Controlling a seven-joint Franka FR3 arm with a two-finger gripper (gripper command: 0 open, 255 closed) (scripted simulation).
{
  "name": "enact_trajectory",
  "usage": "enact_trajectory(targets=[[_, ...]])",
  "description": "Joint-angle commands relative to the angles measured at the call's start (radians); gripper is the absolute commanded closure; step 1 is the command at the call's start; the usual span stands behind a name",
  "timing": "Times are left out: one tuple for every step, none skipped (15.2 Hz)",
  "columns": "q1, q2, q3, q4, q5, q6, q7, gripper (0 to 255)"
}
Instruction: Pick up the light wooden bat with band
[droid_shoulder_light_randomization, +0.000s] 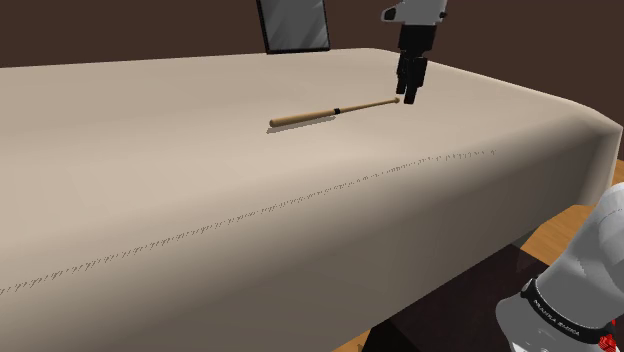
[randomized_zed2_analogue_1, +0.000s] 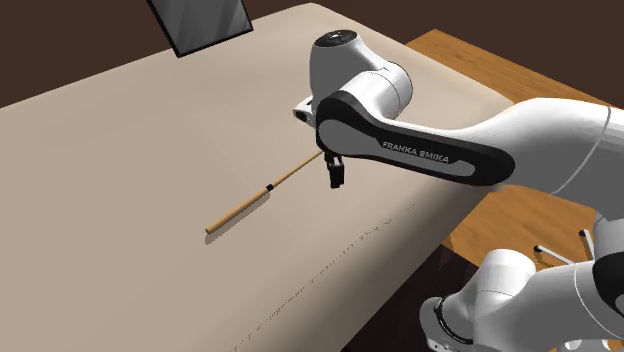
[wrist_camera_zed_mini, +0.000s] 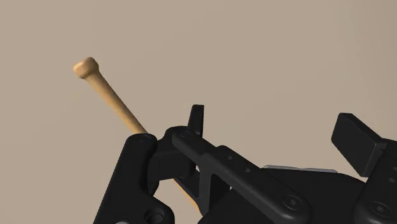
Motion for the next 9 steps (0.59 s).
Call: enact_trajectory(targets=[[0.015,0.076,-0.007,0.082,0.019,-0.008,-0.104,0],[0.022,0.114,-0.007,0.120,0.029,-0.011,-0.150,0],[0.027,0.151,-0.006,0.159,0.039,-0.014,-0.195,0],[0.032,0.188,-0.003,0.199,0.049,-0.019,-0.239,0],[0.036,0.225,0.001,0.240,0.059,-0.025,-0.282,0],[0.040,0.261,0.006,0.281,0.068,-0.032,-0.325,0],[0.043,0.297,0.012,0.324,0.077,-0.040,-0.365,0],[0.046,0.333,0.019,0.366,0.085,-0.049,-0.405,0],[0.049,0.368,0.027,0.410,0.093,-0.059,-0.444,0]])
